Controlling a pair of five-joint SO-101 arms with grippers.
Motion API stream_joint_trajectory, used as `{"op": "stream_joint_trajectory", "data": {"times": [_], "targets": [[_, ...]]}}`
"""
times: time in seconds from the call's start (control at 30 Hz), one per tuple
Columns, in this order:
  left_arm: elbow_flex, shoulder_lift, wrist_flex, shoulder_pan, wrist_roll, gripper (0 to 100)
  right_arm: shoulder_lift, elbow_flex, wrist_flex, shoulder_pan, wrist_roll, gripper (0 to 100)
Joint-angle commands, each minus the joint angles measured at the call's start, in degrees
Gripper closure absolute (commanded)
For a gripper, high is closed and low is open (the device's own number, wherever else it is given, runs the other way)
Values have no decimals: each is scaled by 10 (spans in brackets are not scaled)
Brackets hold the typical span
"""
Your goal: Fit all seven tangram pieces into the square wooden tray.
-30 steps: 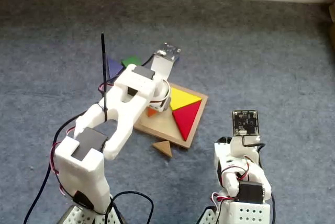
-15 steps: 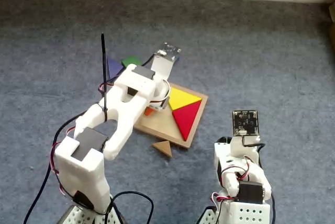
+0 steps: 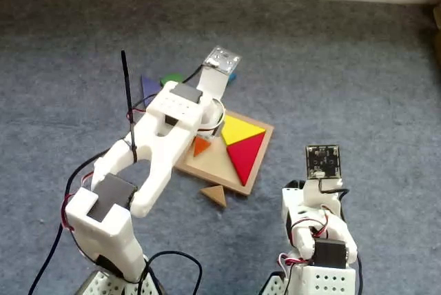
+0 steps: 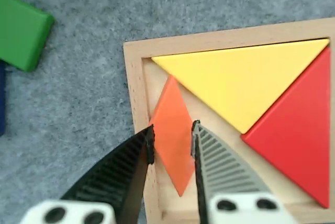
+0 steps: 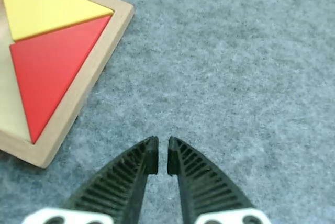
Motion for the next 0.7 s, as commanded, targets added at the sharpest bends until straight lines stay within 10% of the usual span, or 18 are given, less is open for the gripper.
{"op": "stream_joint_trajectory", "data": {"times": [0.0,0.67], "targets": [[-16,0,-5,-5,-4,874,-5,81,-11,10,-1,954],[-11,4,19,17,25,777,-5,81,-11,10,-1,954]]}}
